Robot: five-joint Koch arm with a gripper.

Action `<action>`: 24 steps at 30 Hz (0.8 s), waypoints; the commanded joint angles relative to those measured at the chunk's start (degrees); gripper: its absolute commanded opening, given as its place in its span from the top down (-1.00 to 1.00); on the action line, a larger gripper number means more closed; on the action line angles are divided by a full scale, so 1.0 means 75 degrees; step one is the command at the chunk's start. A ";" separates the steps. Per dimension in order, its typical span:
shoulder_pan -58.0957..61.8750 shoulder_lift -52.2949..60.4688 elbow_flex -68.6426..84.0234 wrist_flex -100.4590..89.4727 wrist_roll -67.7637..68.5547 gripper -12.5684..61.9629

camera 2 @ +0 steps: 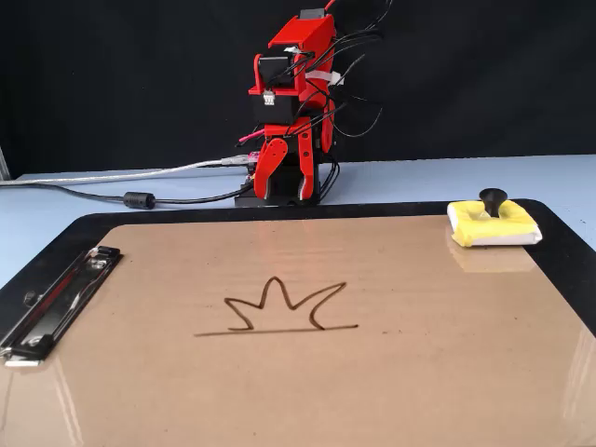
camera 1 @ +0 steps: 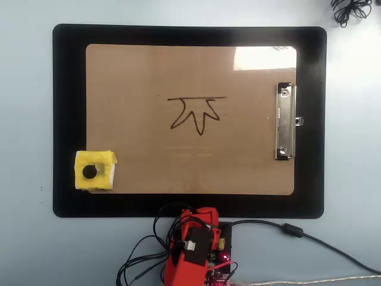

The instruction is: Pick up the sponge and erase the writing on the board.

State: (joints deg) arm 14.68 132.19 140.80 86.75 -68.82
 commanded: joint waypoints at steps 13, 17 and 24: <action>0.0117 0.0316 0.0094 0.0867 -0.0129 -0.26; 0.0117 0.0328 0.0000 0.0867 -0.0129 -0.25; -0.1816 0.0246 -0.2344 0.0691 -0.0434 -0.22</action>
State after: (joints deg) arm 5.36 132.19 125.33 91.41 -69.52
